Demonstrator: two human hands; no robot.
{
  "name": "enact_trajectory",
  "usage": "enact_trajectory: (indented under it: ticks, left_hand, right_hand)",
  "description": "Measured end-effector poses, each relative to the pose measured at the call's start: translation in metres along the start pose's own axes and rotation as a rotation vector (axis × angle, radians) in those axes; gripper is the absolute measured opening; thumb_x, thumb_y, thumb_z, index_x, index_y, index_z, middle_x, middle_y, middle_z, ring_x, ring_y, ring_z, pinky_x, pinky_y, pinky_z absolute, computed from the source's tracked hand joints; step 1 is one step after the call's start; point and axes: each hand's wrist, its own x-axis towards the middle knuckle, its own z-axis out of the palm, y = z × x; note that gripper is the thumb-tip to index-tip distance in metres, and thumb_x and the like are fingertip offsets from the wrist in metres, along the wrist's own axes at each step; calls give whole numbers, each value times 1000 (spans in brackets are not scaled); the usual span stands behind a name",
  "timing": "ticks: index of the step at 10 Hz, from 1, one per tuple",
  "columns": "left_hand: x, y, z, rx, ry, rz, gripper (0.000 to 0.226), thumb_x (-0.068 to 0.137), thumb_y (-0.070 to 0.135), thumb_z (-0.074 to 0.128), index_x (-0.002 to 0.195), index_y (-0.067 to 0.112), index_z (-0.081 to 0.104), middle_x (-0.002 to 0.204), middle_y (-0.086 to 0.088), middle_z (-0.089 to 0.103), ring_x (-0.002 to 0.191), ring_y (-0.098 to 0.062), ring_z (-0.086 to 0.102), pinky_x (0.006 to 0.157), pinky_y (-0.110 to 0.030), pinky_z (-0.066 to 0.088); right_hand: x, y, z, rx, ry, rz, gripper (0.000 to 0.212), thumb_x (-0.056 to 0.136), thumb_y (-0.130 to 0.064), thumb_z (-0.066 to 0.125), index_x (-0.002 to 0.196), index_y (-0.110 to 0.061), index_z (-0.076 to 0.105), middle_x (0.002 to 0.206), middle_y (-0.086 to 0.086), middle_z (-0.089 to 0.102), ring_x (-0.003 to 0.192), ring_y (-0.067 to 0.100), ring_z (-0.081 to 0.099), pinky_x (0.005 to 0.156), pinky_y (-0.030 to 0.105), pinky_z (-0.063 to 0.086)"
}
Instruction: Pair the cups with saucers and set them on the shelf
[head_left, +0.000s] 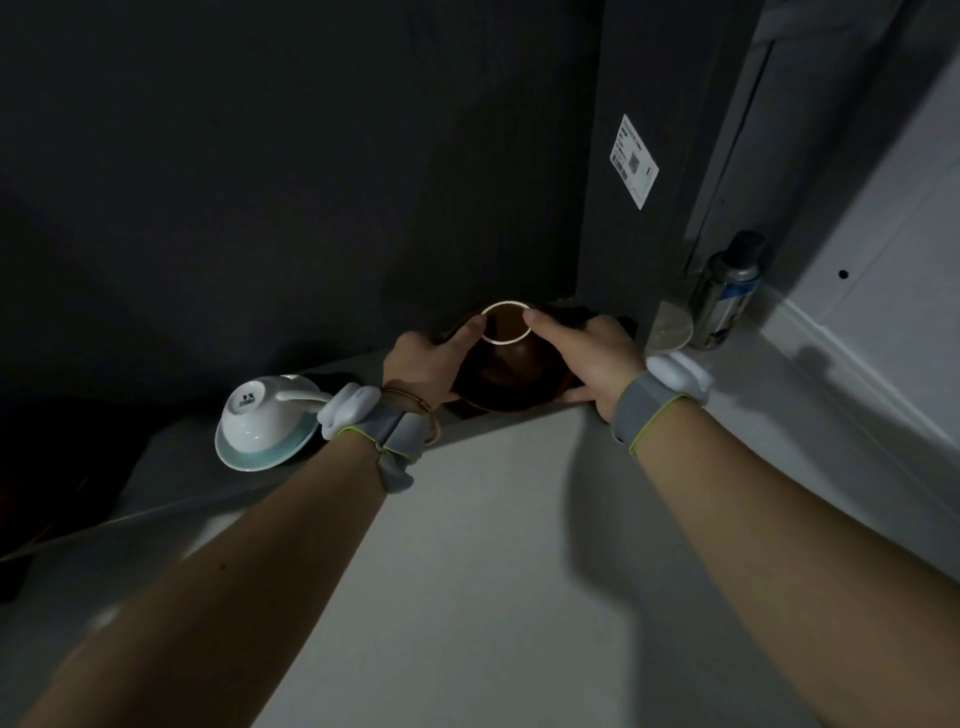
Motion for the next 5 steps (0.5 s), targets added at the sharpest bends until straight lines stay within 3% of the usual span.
enact_trajectory:
  ticks: [2, 3, 4, 5]
  left_hand:
    - [-5, 1, 0, 20, 20, 19, 42, 71, 62, 73, 65, 23, 59, 91, -12, 70, 90, -34, 71, 77, -47, 62]
    - [-10, 0, -3, 155, 23, 100, 52, 78, 68, 62, 77, 16, 67, 97, -17, 74, 92, -36, 71, 83, -46, 60]
    - [-16, -8, -8, 349, 59, 250, 63, 89, 66, 47, 93, 7, 68, 97, -17, 73, 94, -36, 67, 80, -37, 53]
    - [-28, -16, -19, 481, 172, 400, 58, 93, 59, 45, 92, 4, 61, 101, -22, 68, 99, -40, 62, 71, -33, 39]
  right_hand:
    - [1, 1, 2, -201, 54, -106, 51, 79, -62, 64, 101, -17, 56, 105, 7, 61, 94, 28, 62, 71, 45, 62]
    - [-4, 0, 3, -400, 120, -175, 62, 86, -66, 50, 105, -8, 58, 106, 13, 64, 92, 33, 63, 76, 47, 60]
    - [-7, 4, 4, -601, 205, -221, 72, 93, -63, 35, 133, -3, 45, 131, 24, 56, 114, 43, 56, 92, 44, 48]
    - [-26, 8, 3, -723, 254, -317, 71, 96, -59, 33, 144, -7, 32, 142, 25, 43, 124, 45, 46, 98, 45, 40]
